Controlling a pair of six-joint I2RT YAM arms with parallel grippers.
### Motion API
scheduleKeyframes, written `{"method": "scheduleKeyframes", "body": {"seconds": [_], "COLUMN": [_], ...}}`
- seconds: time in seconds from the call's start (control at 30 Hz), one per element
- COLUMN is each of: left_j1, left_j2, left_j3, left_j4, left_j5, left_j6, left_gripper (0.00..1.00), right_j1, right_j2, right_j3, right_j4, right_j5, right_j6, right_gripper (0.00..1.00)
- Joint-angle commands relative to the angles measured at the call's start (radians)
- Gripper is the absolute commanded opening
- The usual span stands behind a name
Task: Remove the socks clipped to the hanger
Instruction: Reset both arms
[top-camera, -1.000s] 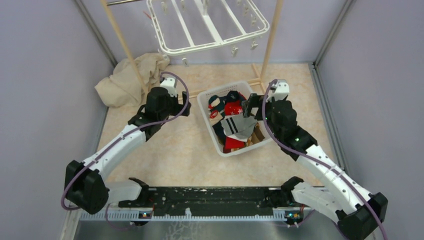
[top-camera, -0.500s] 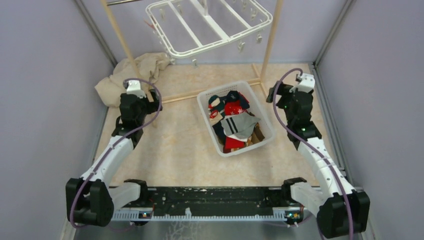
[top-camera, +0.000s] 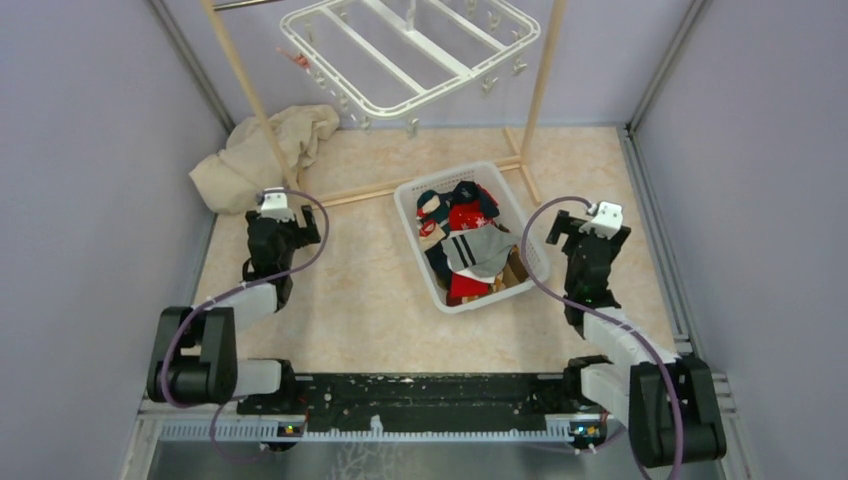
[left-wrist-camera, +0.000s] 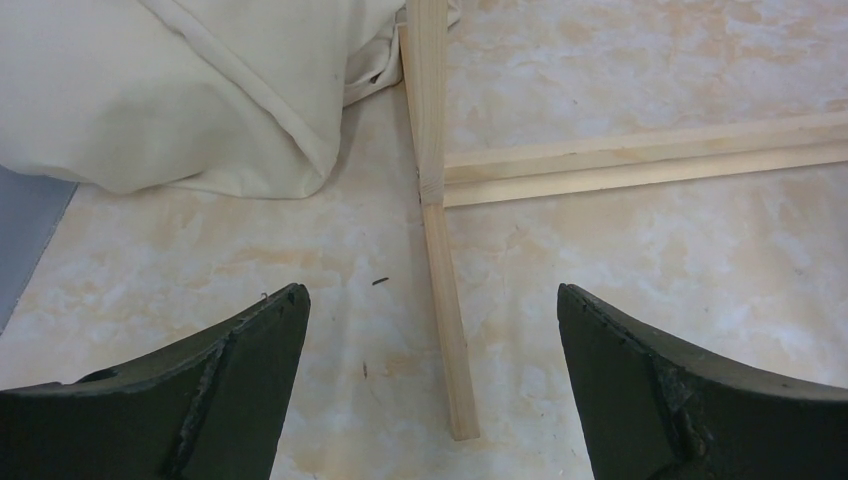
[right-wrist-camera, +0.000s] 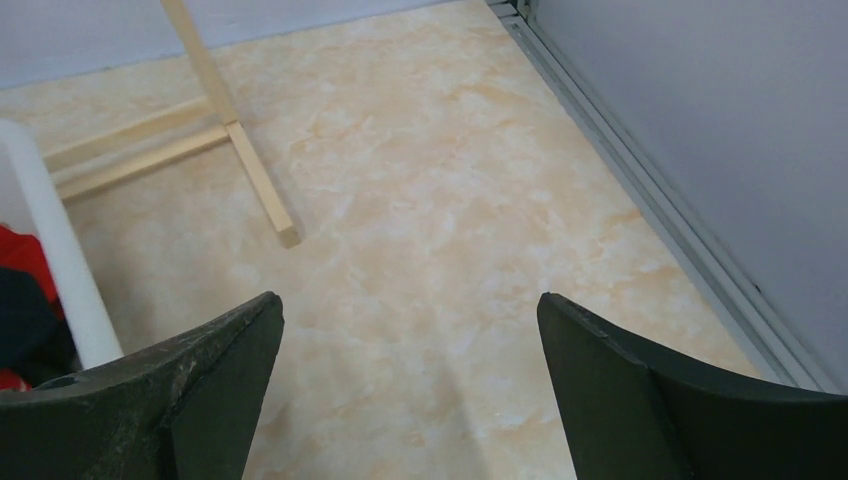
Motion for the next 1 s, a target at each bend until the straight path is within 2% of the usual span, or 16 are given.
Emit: {"method": "scheduleKeyframes", "body": {"seconds": [0.0, 0.1, 0.17, 0.2, 0.27, 0.57, 0.63, 0.7, 0.83, 0.97], "left_j1": [0.008, 0.015, 0.017, 0.018, 0.017, 0.015, 0.015, 0.015, 0.014, 0.014], "left_j2": [0.083, 0.137, 0.185, 0.205, 0.219, 0.255, 0.255, 0.262, 0.304, 0.298], "left_j3": [-0.044, -0.038, -0.079, -0.104, -0.151, -0.108, -0.117, -0.143, -0.194, -0.191], "left_j4": [0.221, 0.224, 0.316, 0.415, 0.517, 0.457, 0.464, 0.513, 0.665, 0.652], "left_j5": [-0.017, 0.009, -0.004, 0.008, 0.060, 0.105, 0.103, 0.097, 0.106, 0.113], "left_j6": [0.030, 0.008, 0.008, 0.008, 0.016, 0.034, 0.027, 0.025, 0.036, 0.039], "left_gripper": [0.99, 0.99, 0.99, 0.99, 0.99, 0.99, 0.99, 0.99, 0.99, 0.99], "right_j1": [-0.012, -0.012, -0.012, -0.012, -0.012, -0.012, -0.011, -0.008, -0.002, -0.004], "right_j2": [0.084, 0.154, 0.186, 0.183, 0.196, 0.140, 0.196, 0.280, 0.481, 0.540], "right_j3": [-0.049, -0.083, -0.090, -0.089, -0.111, -0.203, -0.249, -0.314, -0.347, -0.317], "right_j4": [0.282, 0.377, 0.441, 0.433, 0.521, 0.527, 0.628, 0.815, 1.090, 1.100], "right_j5": [0.042, 0.038, 0.039, 0.030, 0.034, 0.042, 0.042, -0.019, -0.008, -0.037], "right_j6": [-0.038, -0.020, -0.026, -0.027, -0.043, -0.018, -0.012, -0.048, -0.072, -0.080], "right_gripper": [0.98, 0.99, 0.99, 0.98, 0.99, 0.99, 0.98, 0.98, 0.99, 0.99]}}
